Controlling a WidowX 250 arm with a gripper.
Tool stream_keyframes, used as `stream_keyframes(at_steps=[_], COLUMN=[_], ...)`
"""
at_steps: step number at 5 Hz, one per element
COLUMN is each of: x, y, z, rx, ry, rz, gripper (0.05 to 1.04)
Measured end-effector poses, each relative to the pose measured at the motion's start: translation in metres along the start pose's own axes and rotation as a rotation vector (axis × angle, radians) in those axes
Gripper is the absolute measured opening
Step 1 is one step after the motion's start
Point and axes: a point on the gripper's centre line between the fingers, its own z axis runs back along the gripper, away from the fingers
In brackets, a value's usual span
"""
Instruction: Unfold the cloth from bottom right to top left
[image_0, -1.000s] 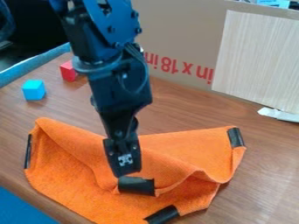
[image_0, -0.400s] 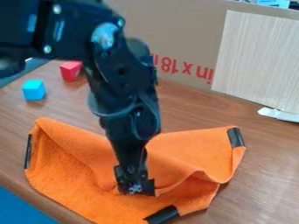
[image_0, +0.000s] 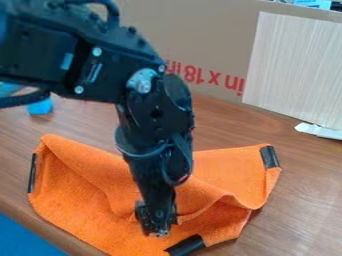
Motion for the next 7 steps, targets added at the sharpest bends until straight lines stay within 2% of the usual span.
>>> stream_keyframes(at_steps=[4,7], x=[-0.006,-0.002], y=[-0.010,-0.008], z=[-0.021,-0.033], rx=[0.039,0.062], ry=[0.051,0.054], rz=[-0.042,-0.031], gripper=[1.001,1.001])
